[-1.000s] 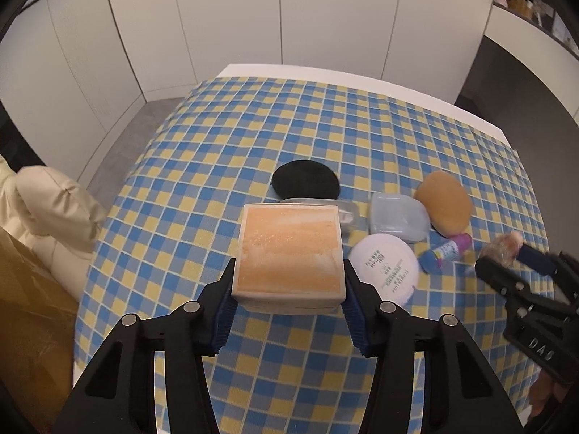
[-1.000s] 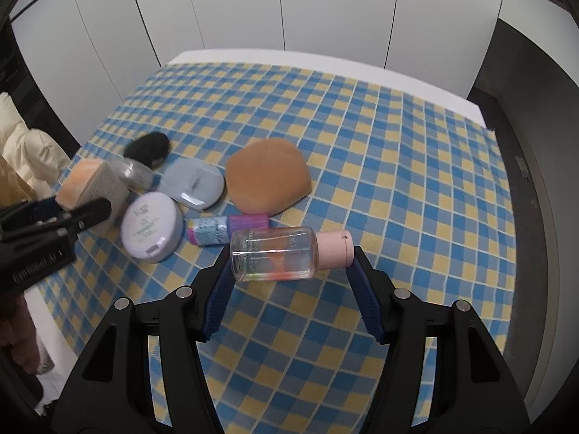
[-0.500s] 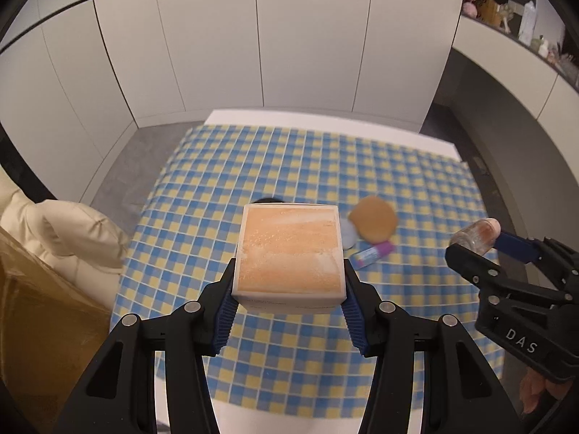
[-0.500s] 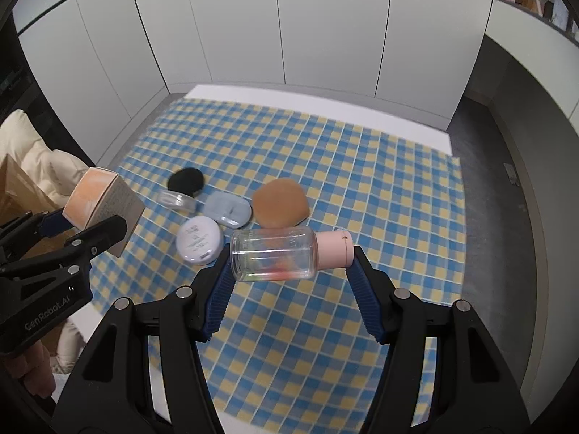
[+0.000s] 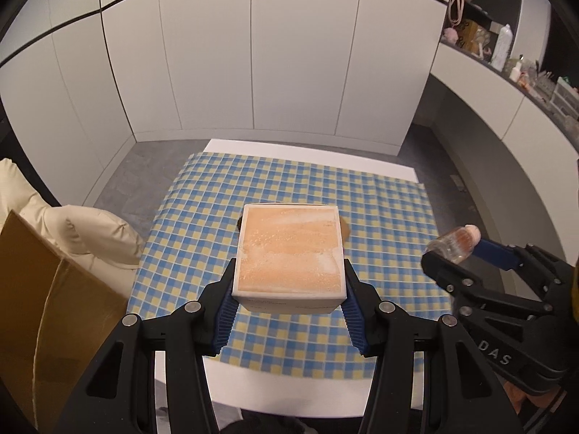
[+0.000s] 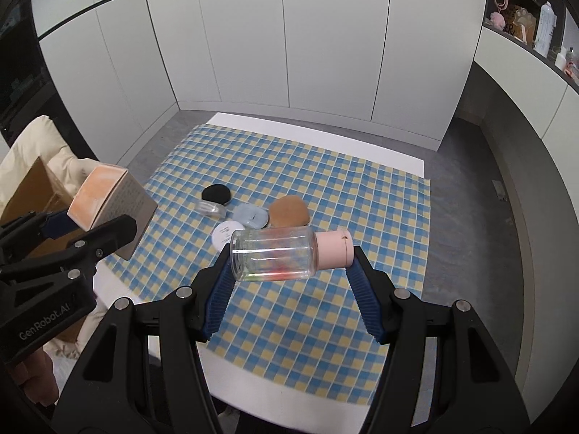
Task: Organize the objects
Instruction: 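Lift and carry the peach box with left tool while right tool carries the bottle toward the box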
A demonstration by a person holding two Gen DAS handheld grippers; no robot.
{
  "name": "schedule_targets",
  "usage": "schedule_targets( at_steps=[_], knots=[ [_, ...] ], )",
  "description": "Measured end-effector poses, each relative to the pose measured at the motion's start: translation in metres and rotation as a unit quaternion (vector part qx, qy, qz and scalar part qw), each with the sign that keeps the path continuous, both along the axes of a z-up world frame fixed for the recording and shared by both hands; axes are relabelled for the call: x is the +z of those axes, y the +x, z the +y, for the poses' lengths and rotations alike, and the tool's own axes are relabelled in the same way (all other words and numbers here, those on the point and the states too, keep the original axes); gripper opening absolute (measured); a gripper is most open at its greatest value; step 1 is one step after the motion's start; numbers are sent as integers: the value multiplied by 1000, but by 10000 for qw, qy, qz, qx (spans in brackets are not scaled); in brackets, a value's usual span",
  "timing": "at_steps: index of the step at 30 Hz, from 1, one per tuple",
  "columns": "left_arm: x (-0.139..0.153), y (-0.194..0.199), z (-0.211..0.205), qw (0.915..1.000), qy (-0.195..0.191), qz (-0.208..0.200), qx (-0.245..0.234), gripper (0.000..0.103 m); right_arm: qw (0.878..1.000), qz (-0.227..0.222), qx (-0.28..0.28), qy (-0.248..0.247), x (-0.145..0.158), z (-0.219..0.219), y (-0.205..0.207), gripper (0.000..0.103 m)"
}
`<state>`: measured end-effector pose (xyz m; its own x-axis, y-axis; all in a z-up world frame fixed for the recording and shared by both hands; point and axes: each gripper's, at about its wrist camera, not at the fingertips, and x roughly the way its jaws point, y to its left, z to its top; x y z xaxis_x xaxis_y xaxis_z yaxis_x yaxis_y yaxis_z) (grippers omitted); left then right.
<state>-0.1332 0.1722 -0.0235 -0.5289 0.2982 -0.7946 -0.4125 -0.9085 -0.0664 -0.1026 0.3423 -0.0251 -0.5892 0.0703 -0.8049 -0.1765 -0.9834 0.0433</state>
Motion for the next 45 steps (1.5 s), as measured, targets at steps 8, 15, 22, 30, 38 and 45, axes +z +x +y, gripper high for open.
schedule_targets(
  at_steps=[8,15,22,30,38,45],
  knots=[
    [35,46,-4,9993,36,359,-110,51,9999,116,87,30,19,-8,38,63],
    [36,66,-2,9986,43,486,-191,51,9997,145,151,100,23,-10,69,63],
    [17,73,2,9992,188,276,-228,51,9998,131,139,105,21,1,81,63],
    [3,65,-1,9991,338,181,-187,51,9995,222,163,130,21,9,84,63],
    [-1,59,-2,9990,407,100,-176,51,9984,417,298,245,33,5,82,63],
    [0,51,-3,9988,463,100,-151,51,9986,387,239,266,31,8,77,63]
  ],
)
